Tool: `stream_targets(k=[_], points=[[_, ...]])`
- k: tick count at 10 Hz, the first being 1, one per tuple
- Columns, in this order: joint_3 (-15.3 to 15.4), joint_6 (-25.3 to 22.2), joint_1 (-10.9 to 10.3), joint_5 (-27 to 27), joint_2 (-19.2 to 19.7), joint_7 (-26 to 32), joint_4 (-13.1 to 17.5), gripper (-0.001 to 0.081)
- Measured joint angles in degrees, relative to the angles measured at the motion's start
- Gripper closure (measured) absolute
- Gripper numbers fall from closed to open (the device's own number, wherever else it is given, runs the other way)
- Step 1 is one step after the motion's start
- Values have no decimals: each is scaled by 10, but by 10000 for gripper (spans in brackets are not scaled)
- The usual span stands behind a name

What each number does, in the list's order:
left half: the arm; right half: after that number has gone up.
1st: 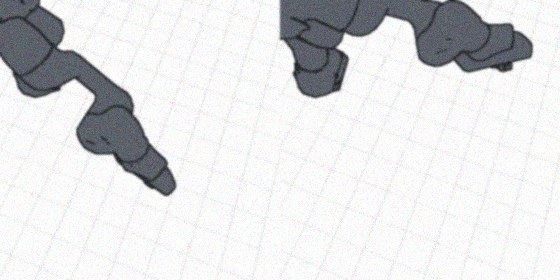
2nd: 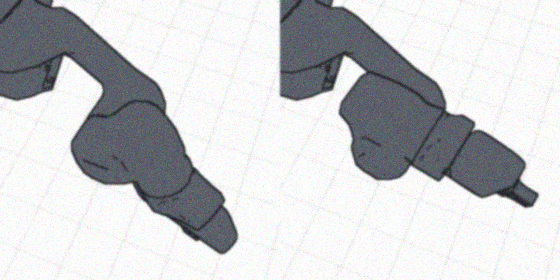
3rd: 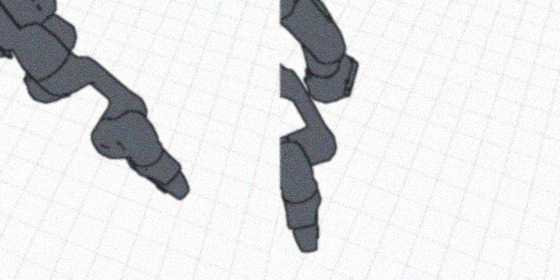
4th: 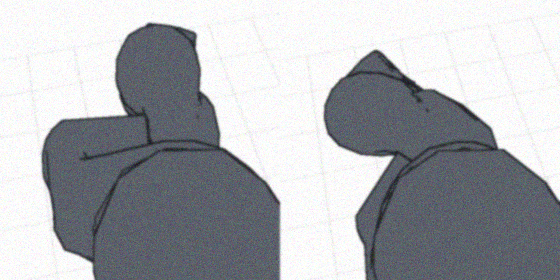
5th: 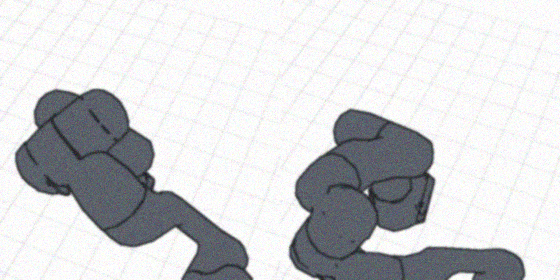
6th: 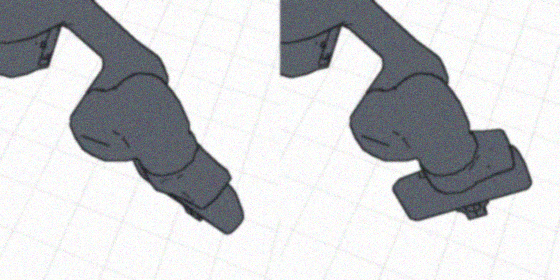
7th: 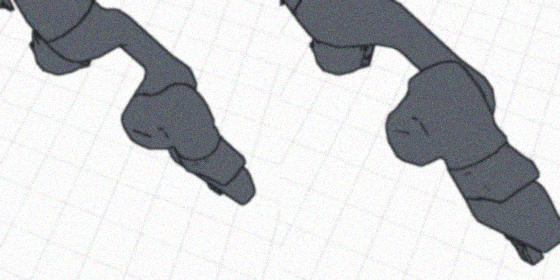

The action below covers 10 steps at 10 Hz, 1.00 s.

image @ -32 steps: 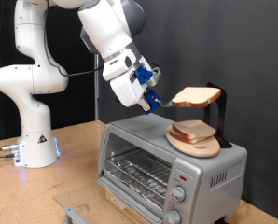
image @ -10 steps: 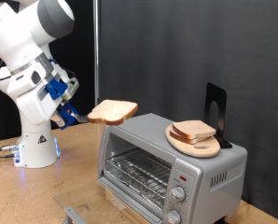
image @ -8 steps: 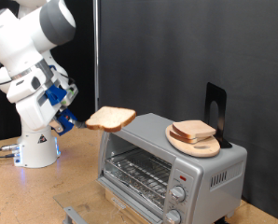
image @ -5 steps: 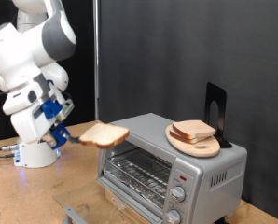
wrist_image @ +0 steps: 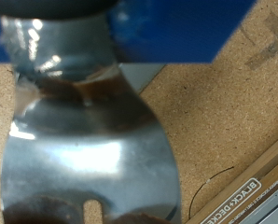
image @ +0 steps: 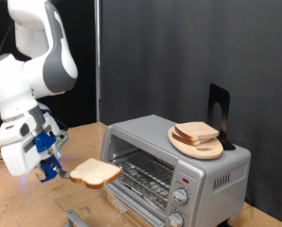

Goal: Make a piece of toast with the oven

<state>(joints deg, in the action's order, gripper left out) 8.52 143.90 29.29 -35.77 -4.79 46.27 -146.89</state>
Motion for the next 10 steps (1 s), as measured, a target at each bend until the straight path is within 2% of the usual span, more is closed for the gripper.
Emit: stream_targets(k=[4,10], points=[[12,1,-2,4,0,-17,-5,413],[75,31,-24,10,-1,-65,-23,413]])
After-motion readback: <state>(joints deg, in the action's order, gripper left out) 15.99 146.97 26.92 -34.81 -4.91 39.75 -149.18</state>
